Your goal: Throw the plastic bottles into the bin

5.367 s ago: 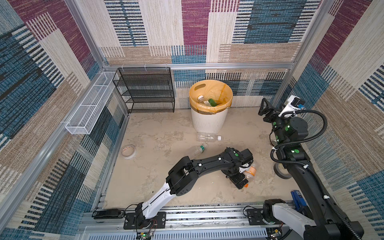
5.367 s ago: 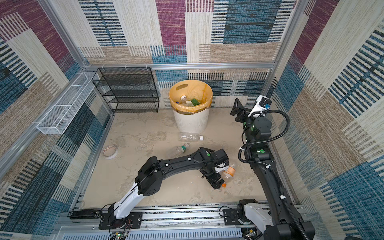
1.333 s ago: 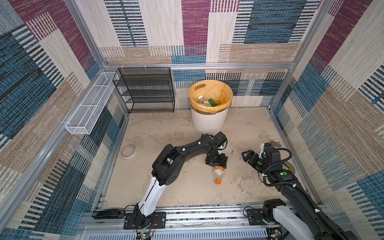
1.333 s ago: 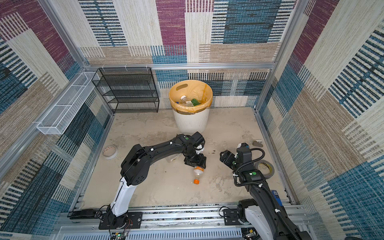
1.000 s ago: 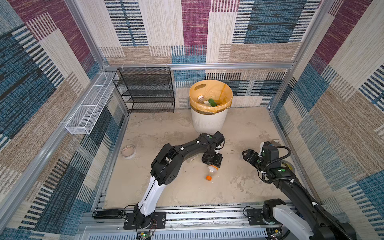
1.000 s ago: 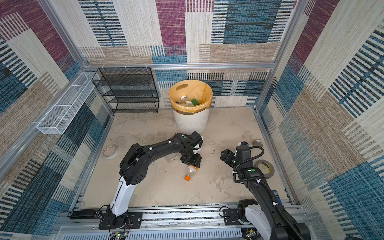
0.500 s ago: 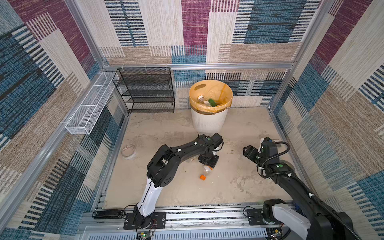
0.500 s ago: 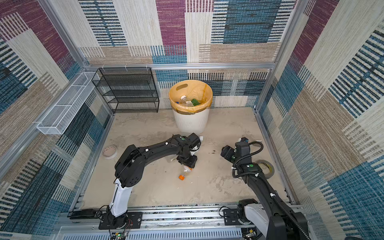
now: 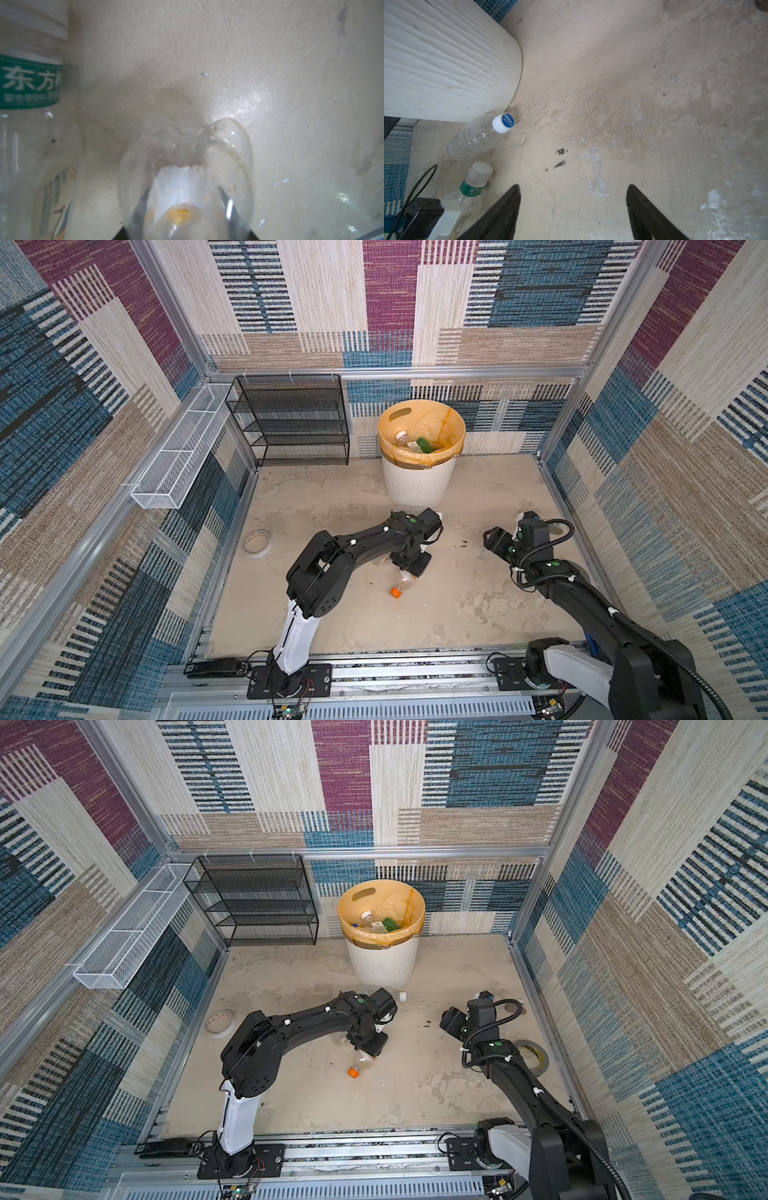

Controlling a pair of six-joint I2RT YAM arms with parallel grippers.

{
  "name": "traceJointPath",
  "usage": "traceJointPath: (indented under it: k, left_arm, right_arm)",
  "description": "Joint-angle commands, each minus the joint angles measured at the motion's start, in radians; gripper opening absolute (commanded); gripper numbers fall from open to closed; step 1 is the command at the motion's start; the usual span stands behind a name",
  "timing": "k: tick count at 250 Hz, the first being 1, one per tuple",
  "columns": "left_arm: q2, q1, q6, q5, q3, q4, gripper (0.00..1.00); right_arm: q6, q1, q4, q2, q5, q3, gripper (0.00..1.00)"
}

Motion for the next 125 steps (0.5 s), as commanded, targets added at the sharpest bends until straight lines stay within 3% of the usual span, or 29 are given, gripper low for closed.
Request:
traceJointPath:
  k: [1,68,125]
  left_arm:
    - [-0.024,0.001,0.033,-0.015,0.004,0.007,0.43]
    - [-0.245,0.056,0.056,-0.018,-0.047,0.149,0.43]
    - [-0.596,0.085,0.153,-0.141,-0.219,0.516,0.44]
  right_arm:
    - [0.005,0.001,0.047,0.023,-0.006,0.019,0.81]
    - [-0.106,0.001,0.071,0.130,-0.005,0.113,0.81]
    - [-0.201,0.002,0.093,0.230,-0.001,0.244,0.80]
